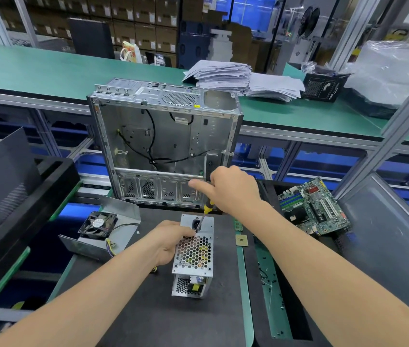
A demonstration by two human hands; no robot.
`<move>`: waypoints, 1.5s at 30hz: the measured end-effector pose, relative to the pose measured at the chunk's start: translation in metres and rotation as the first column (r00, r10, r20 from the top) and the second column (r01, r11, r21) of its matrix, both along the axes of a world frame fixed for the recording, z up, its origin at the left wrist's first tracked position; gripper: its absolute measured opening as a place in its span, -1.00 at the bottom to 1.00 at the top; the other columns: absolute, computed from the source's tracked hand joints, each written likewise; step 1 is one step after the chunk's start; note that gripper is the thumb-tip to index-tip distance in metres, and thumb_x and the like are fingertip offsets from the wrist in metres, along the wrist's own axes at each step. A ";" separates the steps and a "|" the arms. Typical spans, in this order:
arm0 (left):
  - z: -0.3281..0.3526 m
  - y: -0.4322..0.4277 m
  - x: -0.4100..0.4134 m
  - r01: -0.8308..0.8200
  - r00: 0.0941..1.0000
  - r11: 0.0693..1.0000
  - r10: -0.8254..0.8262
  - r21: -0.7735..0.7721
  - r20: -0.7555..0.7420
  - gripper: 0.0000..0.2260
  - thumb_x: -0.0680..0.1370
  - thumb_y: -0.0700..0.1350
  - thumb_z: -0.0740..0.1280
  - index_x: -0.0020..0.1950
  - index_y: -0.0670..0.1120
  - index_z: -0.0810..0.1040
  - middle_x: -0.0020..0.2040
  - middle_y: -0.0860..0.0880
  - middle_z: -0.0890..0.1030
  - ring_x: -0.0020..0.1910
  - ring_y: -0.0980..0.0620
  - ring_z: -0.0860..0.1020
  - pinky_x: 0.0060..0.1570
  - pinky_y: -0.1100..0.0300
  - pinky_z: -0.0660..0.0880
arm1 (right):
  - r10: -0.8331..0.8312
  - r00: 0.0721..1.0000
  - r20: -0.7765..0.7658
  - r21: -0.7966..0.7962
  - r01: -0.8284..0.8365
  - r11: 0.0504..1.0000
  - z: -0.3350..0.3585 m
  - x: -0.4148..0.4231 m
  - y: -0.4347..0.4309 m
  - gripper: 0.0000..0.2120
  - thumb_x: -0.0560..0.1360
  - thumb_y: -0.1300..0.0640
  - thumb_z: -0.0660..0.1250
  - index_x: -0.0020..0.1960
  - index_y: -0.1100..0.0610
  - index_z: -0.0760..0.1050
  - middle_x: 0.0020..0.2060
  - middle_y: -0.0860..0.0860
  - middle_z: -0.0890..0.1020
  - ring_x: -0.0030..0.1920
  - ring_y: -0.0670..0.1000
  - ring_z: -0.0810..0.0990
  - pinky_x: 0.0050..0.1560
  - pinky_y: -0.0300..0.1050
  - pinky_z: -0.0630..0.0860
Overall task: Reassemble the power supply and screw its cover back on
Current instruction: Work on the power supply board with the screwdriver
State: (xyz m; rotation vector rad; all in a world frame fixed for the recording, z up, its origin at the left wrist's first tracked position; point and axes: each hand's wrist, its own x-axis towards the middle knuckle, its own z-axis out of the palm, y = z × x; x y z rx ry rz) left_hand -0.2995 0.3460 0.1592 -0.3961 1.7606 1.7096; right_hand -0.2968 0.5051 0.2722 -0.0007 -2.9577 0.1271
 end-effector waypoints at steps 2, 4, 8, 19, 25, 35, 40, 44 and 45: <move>0.001 0.001 0.000 0.002 1.000 1.000 -0.002 -0.006 -0.002 -0.91 0.57 -0.37 0.42 0.03 -0.24 0.57 -0.33 -0.06 0.72 -0.39 0.09 0.69 -0.51 0.31 0.53 | -0.011 1.000 0.009 0.012 0.011 1.000 0.001 0.000 0.003 -0.29 0.57 -0.50 0.05 -0.34 0.11 0.38 -0.42 0.02 0.48 -0.34 0.10 0.52 -0.37 -0.09 0.42; 0.000 0.001 0.000 -0.001 1.000 1.000 0.001 -0.010 -0.011 -0.90 0.56 -0.37 0.42 0.01 -0.23 0.56 -0.31 -0.05 0.71 -0.39 0.11 0.68 -0.50 0.31 0.52 | 0.157 0.986 0.065 -0.092 -0.150 0.984 0.003 0.002 0.007 -0.45 0.63 -0.37 0.14 -0.18 0.08 0.48 -0.30 -0.01 0.56 -0.25 0.08 0.57 -0.26 -0.04 0.54; 0.000 0.002 -0.001 0.014 0.999 1.000 -0.014 -0.013 -0.032 -0.85 0.56 -0.34 0.43 0.12 -0.26 0.58 0.09 -0.18 0.67 0.04 -0.05 0.62 0.03 0.11 0.55 | 0.625 0.761 0.177 -0.254 -0.578 0.776 0.016 0.009 0.009 -0.90 0.61 0.11 0.33 0.08 -0.05 0.48 0.05 -0.13 0.48 -0.01 -0.16 0.50 0.02 -0.15 0.50; -0.005 0.001 -0.005 0.023 1.000 1.000 -0.023 -0.005 -0.001 -0.59 0.58 -0.30 0.44 0.41 -0.28 0.47 0.41 -0.17 0.51 0.42 -0.12 0.46 0.46 0.03 0.37 | 0.512 0.855 0.079 -0.276 -0.475 0.836 0.012 0.005 -0.007 -0.70 0.51 -0.14 0.52 -0.07 0.03 0.48 -0.30 -0.12 0.57 -0.33 -0.05 0.62 -0.30 -0.04 0.56; -0.003 0.000 -0.004 0.021 1.000 1.000 -0.021 0.011 0.012 -0.76 0.57 -0.36 0.41 0.24 -0.31 0.58 0.14 -0.24 0.69 0.22 -0.19 0.63 0.37 -0.09 0.50 | 0.135 0.990 0.029 -0.090 -0.132 0.987 0.001 -0.004 -0.007 -0.41 0.49 -0.47 0.29 -0.25 0.08 0.40 -0.36 -0.01 0.52 -0.21 0.08 0.55 -0.38 -0.09 0.35; -0.001 0.002 -0.002 0.038 0.999 0.999 -0.039 -0.013 -0.028 -0.83 0.58 -0.35 0.41 0.16 -0.29 0.58 0.08 -0.18 0.69 0.00 -0.04 0.62 -0.03 0.15 0.52 | 0.592 0.773 0.230 -0.204 -0.556 0.806 0.022 0.009 0.003 -0.85 0.59 0.16 0.33 0.12 -0.02 0.47 0.08 -0.08 0.48 0.04 -0.02 0.52 0.06 -0.04 0.52; -0.002 0.002 -0.004 0.062 0.997 0.998 -0.063 -0.030 -0.036 -0.65 0.58 -0.29 0.43 0.36 -0.28 0.52 0.37 -0.21 0.53 0.26 -0.10 0.49 -0.01 0.06 0.44 | 0.667 0.698 0.260 -0.139 -0.657 0.741 0.022 0.014 -0.011 -0.83 0.57 0.24 0.36 0.06 0.01 0.48 -0.06 -0.11 0.58 -0.09 -0.06 0.49 -0.07 -0.03 0.51; -0.001 0.001 -0.002 0.059 0.998 0.998 -0.059 -0.018 -0.016 -0.89 0.59 -0.31 0.41 0.11 -0.23 0.59 0.20 -0.11 0.59 0.07 0.05 0.50 0.07 0.17 0.43 | 0.571 0.799 0.189 -0.151 -0.550 0.821 0.020 0.008 -0.011 -0.87 0.59 0.08 0.44 0.04 0.04 0.50 -0.10 -0.08 0.63 -0.11 -0.07 0.51 -0.06 0.11 0.59; 0.000 0.000 -0.002 0.058 0.998 0.998 -0.059 -0.008 -0.009 -0.94 0.60 -0.32 0.40 0.05 -0.21 0.60 0.12 -0.09 0.62 0.00 0.09 0.52 -0.04 0.20 0.45 | 0.548 0.818 0.174 -0.165 -0.524 0.835 0.020 0.007 -0.010 -0.85 0.57 0.05 0.47 0.03 0.04 0.51 -0.11 -0.08 0.64 -0.13 -0.11 0.51 -0.07 0.12 0.61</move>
